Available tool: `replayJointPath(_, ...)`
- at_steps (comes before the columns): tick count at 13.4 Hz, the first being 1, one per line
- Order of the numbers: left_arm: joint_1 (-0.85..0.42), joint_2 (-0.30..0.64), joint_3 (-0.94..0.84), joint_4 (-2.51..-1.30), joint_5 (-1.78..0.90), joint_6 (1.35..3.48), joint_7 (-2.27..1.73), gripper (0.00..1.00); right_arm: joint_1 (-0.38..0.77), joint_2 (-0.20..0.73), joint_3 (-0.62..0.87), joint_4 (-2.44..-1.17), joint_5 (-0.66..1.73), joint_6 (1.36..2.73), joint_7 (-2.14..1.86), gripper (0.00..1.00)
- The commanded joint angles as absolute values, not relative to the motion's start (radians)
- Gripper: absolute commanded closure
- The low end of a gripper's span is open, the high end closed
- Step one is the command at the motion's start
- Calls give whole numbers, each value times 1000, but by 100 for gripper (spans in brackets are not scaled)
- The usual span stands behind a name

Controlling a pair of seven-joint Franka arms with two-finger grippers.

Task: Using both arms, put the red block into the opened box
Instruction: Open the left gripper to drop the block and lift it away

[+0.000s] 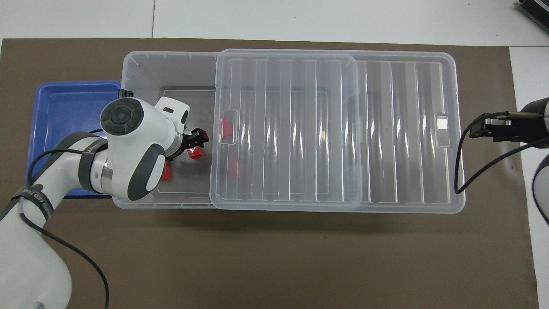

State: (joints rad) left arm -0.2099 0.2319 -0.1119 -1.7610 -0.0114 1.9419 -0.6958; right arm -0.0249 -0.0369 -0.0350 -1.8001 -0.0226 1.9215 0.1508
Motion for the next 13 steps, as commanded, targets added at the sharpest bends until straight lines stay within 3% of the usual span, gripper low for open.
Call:
replayJointPath(1,-158,229,-112,-1542,12,1673,-678,0,-63,0,-35,-1830,-9,1988,127,100)
replayJointPath(3,-129,171,-107,-1496,35,1559,-443,0,-87,24,-34,-1857,-9,2069,121,100)
replayJointPath(6,-8,69,-110,-1535,81,1561,-107,0,-89,29,-35,-1920,-9,2126,115,100)
replayJointPath(8,47,39,-110,-1604,75,1624,-26,0,-80,32,-34,-1937,-9,2155,121,100)
replayJointPath(13,45,28,-115,-1591,138,1612,17,0,-51,17,-31,-1994,-8,2155,124,100)
